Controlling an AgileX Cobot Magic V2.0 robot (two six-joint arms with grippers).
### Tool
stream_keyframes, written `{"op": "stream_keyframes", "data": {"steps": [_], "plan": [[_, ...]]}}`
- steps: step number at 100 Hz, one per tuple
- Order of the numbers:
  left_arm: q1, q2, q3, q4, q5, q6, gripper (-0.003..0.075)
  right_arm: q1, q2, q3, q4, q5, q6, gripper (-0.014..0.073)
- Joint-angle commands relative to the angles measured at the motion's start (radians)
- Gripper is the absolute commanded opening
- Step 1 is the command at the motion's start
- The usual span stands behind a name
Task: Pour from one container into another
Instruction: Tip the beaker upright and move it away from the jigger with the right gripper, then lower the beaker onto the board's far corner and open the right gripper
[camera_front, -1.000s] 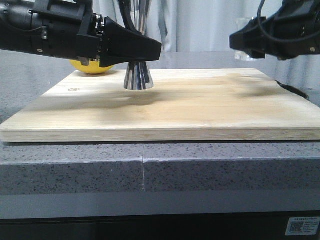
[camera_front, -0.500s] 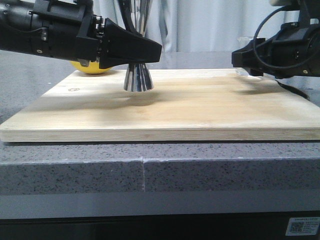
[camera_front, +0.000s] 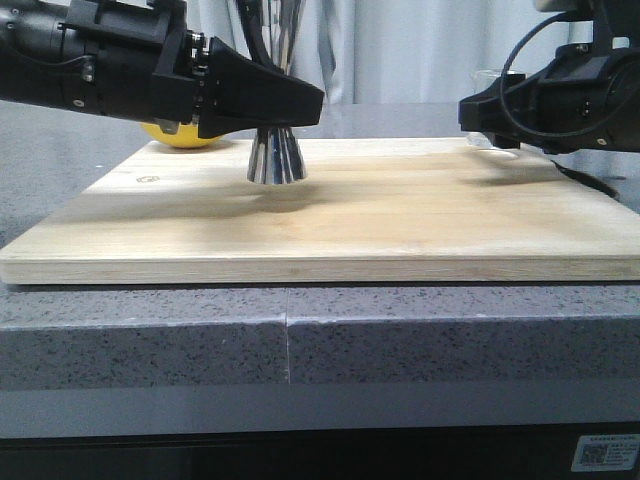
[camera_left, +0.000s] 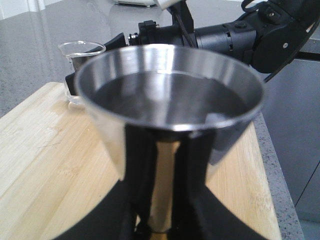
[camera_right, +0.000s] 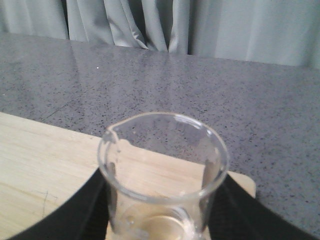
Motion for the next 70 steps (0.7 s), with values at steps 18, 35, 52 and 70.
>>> {"op": "stream_keyframes", "data": {"steps": [18,35,52,70], "plan": [[-0.010,-0.054,-0.027,-0.064,0.117,-0.011,-0.0019,-0.007,-0.023,-0.026,-0.034,-0.048,-0.007,0.0028],[-0.010,-0.054,-0.027,-0.063,0.117,-0.011,-0.0019,-0.007,-0.002,-0.026,-0.034,-0.056,-0.007,0.0028],[-0.010,-0.054,-0.027,-0.062,0.117,-0.011,-0.0019,-0.007,0.013,-0.026,-0.035,-0.071,-0.007,0.0028],[-0.010,-0.054,-0.027,-0.061,0.117,-0.011,-0.0019,-0.007,0.013,-0.026,-0.036,-0.101,-0.007,0.0030]]}}
